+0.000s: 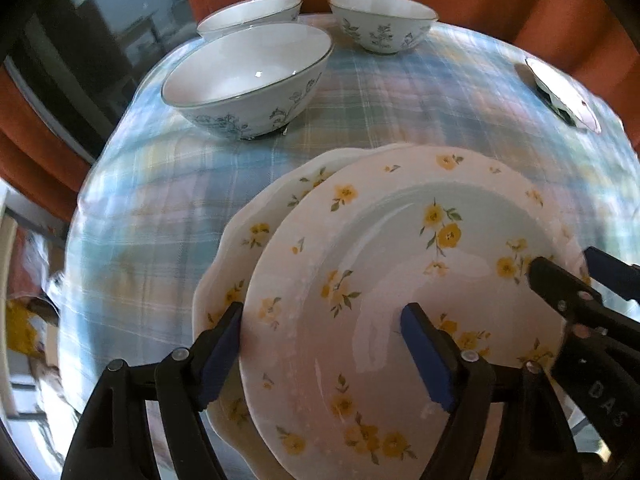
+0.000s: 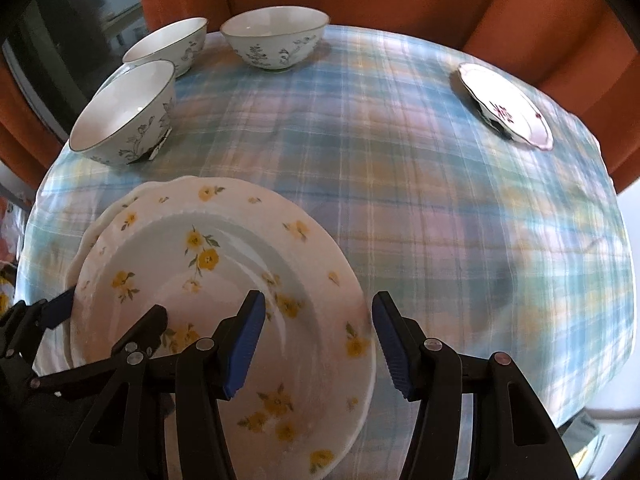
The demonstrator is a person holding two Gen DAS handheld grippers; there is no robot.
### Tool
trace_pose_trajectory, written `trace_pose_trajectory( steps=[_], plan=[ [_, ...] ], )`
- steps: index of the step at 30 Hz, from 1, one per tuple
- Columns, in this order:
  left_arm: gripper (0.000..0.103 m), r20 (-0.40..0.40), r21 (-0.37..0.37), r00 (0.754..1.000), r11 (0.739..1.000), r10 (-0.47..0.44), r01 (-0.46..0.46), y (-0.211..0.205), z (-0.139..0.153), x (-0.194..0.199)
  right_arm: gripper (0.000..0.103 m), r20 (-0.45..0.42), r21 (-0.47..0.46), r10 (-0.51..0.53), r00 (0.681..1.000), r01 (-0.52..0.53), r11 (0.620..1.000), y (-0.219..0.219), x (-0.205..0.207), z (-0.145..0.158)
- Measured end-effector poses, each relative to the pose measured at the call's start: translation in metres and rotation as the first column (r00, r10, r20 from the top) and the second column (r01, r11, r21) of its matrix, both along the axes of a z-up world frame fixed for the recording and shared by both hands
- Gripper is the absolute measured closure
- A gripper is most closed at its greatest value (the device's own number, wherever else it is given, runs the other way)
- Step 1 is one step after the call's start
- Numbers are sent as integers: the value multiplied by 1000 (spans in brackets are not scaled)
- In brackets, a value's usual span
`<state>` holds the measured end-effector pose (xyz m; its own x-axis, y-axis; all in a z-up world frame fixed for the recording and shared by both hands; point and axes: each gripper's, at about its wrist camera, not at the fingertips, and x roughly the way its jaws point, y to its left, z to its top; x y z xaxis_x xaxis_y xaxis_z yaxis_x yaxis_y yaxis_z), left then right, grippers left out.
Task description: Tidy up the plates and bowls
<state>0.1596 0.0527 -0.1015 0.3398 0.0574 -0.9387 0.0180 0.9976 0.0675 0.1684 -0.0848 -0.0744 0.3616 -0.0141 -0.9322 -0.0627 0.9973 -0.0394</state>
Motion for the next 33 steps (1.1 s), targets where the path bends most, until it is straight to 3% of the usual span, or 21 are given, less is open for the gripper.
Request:
trace_pose_trajectory(
  steps=[4, 6, 10, 12, 33],
  plan=[
    [24, 8, 14, 1000, 1000, -18, 17, 1, 1, -3, 45, -14, 2, -59, 998, 59, 998, -9, -10, 0],
    [24, 20, 10, 1000, 1000, -20, 19, 5, 4, -5, 58, -12, 13, -86, 996, 86, 996, -12, -15, 1],
    [24, 42, -24, 999, 999, -30, 31, 14, 12, -8, 61, 0, 20, -127, 992, 127, 992, -14, -25, 4],
    [23, 50, -37, 998, 999, -37, 39, 20, 15, -10, 69, -1, 18, -131, 991, 131, 991, -9, -27, 4],
    [23, 35, -88, 999, 996, 19, -16, 54, 14, -19, 67, -72, -90, -118, 990, 112, 990, 28, -24, -8]
  ],
)
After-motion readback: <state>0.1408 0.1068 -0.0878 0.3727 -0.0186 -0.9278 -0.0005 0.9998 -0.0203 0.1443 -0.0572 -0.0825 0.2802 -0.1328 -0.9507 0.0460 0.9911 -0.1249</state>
